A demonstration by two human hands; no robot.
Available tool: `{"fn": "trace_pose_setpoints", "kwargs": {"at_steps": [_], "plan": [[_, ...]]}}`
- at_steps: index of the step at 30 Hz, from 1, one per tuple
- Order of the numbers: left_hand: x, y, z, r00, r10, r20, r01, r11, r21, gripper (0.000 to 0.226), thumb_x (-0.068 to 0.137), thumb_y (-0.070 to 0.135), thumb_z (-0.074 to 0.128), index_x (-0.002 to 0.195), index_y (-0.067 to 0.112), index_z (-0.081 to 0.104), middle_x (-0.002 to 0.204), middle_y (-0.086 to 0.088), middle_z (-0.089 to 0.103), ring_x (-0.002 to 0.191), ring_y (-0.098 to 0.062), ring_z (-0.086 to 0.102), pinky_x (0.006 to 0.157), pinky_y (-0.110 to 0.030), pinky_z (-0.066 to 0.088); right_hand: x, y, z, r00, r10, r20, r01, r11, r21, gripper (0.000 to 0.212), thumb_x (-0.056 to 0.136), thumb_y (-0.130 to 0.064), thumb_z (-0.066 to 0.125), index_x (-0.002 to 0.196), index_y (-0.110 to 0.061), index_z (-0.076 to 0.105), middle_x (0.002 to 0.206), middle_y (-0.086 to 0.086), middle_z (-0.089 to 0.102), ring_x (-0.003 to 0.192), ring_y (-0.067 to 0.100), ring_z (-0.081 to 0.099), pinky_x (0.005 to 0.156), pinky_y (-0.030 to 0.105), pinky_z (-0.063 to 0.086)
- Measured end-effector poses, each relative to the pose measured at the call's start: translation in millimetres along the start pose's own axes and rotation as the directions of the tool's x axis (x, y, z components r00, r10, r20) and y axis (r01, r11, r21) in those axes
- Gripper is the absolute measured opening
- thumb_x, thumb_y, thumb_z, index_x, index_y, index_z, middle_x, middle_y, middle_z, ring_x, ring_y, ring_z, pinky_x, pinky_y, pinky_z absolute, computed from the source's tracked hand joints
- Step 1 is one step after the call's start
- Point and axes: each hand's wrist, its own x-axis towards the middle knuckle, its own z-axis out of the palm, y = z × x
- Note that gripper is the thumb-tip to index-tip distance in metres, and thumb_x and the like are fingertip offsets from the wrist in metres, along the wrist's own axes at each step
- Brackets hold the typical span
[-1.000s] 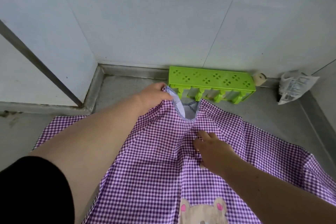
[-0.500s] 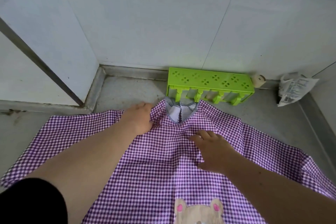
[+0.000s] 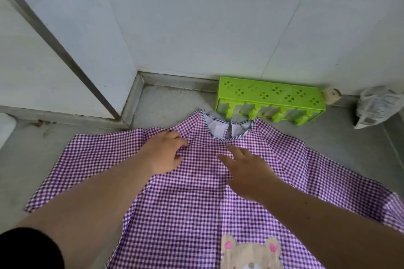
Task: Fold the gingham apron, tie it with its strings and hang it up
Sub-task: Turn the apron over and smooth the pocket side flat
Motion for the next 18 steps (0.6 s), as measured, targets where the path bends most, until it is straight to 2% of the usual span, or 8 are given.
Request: {"fn": "trace_pose_setpoints", "kwargs": {"at_steps": [2, 6, 11, 15, 18], "plan": [[-11, 1, 1, 0.999, -0.021, 0.029, 0.023, 0.998, -0.063, 0.056, 0.095, 0.044, 0.064, 0.149, 0.036, 0.051, 0.152, 0.011, 0.048, 0.140, -0.015, 0.044, 0.121, -0.041, 0.037, 11, -23, -1, 0.999, -0.052, 0.011, 0.052, 0.998, 0.024, 0.079, 0.095, -0.051, 0.057, 0.159, -0.039, 0.012, 0.172, 0.003, 0.005, 0.155, 0.029, 0.017, 0.110, 0.053, 0.042], [-38, -12, 1, 0.997, -0.078, 0.002, 0.078, 0.996, -0.047, 0.056, 0.096, 0.043, 0.062, 0.150, 0.037, 0.049, 0.155, 0.011, 0.050, 0.144, -0.014, 0.042, 0.125, -0.041, 0.030, 38, -60, -5, 0.988, 0.037, 0.148, -0.053, 0.993, 0.105, 0.095, 0.092, -0.061, 0.061, 0.161, -0.040, -0.001, 0.172, 0.007, -0.010, 0.157, 0.038, 0.002, 0.112, 0.062, 0.038], [-97, -58, -4, 0.950, -0.310, -0.021, 0.311, 0.950, 0.026, 0.058, 0.094, 0.047, 0.063, 0.150, 0.038, 0.047, 0.161, 0.009, 0.041, 0.150, -0.017, 0.034, 0.127, -0.047, 0.020, 60, -76, -3, 0.970, 0.106, 0.217, -0.121, 0.991, 0.056, 0.111, 0.088, -0.061, 0.068, 0.161, -0.036, -0.012, 0.168, 0.015, -0.022, 0.155, 0.048, -0.006, 0.109, 0.066, 0.040], [-145, -101, 3, 0.823, -0.567, -0.027, 0.567, 0.824, -0.002, 0.077, 0.089, 0.046, 0.068, 0.157, 0.039, 0.033, 0.170, 0.002, 0.025, 0.155, -0.026, 0.024, 0.129, -0.050, 0.017, 66, -76, -6, 0.965, 0.102, 0.241, -0.111, 0.994, 0.022, 0.114, 0.087, -0.062, 0.069, 0.160, -0.036, -0.015, 0.168, 0.017, -0.022, 0.154, 0.049, -0.004, 0.112, 0.067, 0.037], [-173, -131, 15, 0.685, -0.725, 0.070, 0.729, 0.683, -0.052, 0.105, 0.081, 0.058, 0.075, 0.163, 0.038, 0.012, 0.174, -0.008, 0.012, 0.158, -0.033, 0.018, 0.129, -0.051, 0.020, 71, -80, -8, 0.958, 0.114, 0.262, -0.118, 0.993, 0.001, 0.116, 0.086, -0.063, 0.069, 0.160, -0.036, -0.016, 0.168, 0.017, -0.022, 0.154, 0.049, -0.003, 0.116, 0.066, 0.032]]}}
